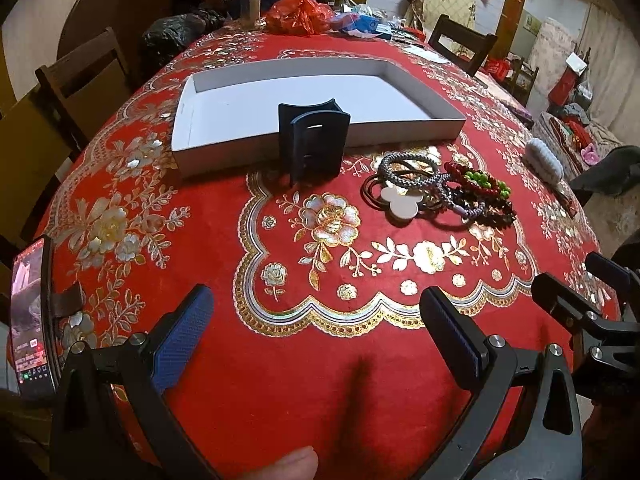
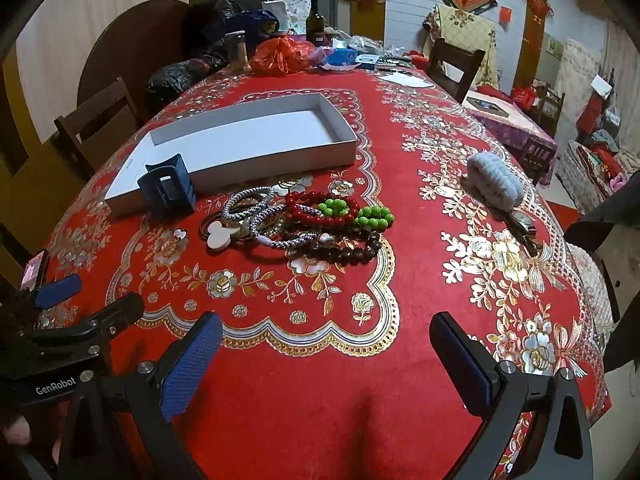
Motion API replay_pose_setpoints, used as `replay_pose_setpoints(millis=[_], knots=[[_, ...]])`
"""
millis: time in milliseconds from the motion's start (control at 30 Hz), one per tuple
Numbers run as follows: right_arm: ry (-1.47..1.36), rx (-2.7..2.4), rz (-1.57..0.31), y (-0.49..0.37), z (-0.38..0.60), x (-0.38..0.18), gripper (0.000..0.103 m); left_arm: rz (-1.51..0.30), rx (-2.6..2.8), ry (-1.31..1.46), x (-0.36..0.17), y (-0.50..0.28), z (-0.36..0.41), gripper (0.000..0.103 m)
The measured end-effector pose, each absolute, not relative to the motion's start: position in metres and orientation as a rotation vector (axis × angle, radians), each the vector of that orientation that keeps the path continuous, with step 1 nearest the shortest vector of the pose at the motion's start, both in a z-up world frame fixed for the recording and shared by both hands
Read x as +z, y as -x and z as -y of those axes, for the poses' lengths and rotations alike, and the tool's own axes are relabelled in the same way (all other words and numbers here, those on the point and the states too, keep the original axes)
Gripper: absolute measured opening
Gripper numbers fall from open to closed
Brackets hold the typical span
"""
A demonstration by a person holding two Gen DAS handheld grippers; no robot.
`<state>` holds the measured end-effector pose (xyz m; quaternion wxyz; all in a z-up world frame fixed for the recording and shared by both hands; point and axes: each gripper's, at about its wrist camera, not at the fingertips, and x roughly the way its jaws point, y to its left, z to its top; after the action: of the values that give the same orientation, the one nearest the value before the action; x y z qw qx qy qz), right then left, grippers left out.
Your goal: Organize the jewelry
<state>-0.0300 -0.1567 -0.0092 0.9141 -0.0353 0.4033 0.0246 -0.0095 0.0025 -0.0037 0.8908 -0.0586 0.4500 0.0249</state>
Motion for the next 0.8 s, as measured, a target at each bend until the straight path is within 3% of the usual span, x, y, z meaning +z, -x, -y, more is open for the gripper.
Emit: replay_pose_setpoints(millis=[433, 800], knots=[[0.06, 0.05, -0.845, 0.025, 0.16, -0.016, 0.103, -0.859, 0.011, 0.139, 0.0, 0.012, 0.003, 0.103], [0.056, 0.042, -0.864, 0.021, 0.162, -0.024, 0.103, -0.92, 0.022, 0.083, -0.01, 0.006, 0.003, 0.103]])
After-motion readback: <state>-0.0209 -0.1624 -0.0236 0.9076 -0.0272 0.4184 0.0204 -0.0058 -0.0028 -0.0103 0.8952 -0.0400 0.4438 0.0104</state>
